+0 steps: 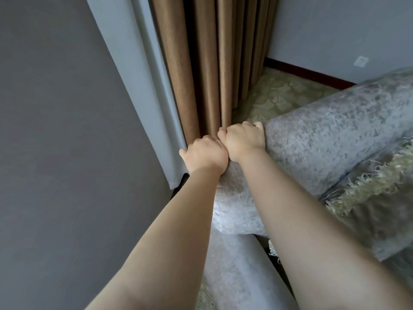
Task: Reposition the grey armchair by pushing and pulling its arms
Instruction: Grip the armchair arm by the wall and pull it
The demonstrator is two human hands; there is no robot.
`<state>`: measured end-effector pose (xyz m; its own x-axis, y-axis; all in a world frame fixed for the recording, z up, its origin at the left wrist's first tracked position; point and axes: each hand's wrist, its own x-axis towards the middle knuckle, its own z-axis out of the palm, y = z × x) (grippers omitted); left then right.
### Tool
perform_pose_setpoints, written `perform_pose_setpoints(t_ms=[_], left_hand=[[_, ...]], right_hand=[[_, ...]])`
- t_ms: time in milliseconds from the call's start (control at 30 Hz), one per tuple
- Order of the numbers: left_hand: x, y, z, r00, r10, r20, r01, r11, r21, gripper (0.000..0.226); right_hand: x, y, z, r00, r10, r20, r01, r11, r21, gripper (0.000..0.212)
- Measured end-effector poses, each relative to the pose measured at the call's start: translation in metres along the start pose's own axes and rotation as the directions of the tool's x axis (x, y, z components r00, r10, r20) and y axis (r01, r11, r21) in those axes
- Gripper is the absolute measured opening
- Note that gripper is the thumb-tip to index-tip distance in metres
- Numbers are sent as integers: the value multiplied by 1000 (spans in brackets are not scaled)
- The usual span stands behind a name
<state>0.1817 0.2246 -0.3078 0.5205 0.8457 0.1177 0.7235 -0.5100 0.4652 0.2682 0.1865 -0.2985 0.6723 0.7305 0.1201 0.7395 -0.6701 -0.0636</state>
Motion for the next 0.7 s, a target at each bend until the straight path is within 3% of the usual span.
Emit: perform_pose_setpoints(t_ms=[300, 467, 700], left_hand=[[10, 2, 12, 992, -2, -127, 15, 995, 103, 44], [13, 1, 12, 997, 32, -70, -34, 999, -35, 42], [8, 0, 6, 998, 5, -58, -11, 994, -112, 48]], right_hand=[[9, 7, 14, 968, -109, -227, 103, 994, -39, 40], [12, 6, 10, 995, -71, -68, 70, 997, -16, 54], [8, 6, 9, 993, -83, -82, 82, 996, -25, 53]])
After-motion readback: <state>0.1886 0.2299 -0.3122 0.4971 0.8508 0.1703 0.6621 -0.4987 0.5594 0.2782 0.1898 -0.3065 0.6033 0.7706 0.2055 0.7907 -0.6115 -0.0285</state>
